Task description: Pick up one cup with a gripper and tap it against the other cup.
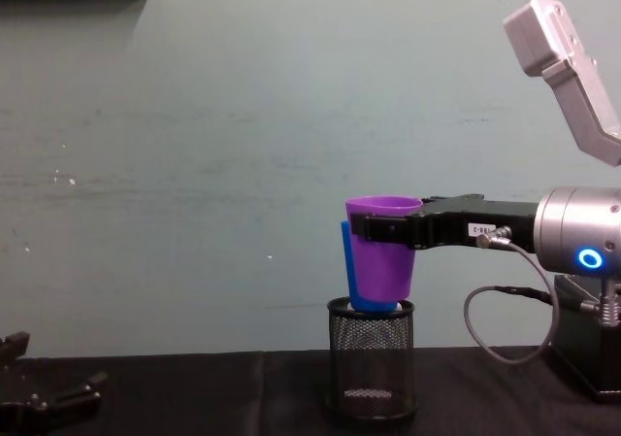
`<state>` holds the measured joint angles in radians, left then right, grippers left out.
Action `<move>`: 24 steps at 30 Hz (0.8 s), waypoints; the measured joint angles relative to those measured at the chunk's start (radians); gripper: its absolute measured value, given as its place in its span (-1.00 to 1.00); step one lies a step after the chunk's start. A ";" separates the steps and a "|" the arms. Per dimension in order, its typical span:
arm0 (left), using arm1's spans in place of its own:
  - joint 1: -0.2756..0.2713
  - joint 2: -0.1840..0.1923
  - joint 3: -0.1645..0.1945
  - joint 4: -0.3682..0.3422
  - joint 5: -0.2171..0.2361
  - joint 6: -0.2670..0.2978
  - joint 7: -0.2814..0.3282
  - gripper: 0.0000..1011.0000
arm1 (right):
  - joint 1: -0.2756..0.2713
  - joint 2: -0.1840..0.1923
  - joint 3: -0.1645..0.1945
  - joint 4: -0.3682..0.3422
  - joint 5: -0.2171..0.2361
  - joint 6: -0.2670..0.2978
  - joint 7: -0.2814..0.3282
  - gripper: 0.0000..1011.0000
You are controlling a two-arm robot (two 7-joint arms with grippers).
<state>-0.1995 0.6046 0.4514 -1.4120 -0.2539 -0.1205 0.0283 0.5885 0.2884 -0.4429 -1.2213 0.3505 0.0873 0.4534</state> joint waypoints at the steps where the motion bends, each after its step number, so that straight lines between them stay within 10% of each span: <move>1: 0.000 0.000 0.000 0.000 0.000 0.000 0.000 0.98 | 0.000 0.000 0.000 0.000 0.000 0.000 0.000 0.45; 24: 0.000 0.000 0.000 0.000 0.000 0.000 0.000 0.98 | 0.000 0.000 0.000 0.000 0.000 0.000 0.000 0.45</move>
<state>-0.1995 0.6047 0.4514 -1.4120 -0.2539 -0.1206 0.0283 0.5885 0.2883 -0.4429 -1.2212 0.3505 0.0872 0.4535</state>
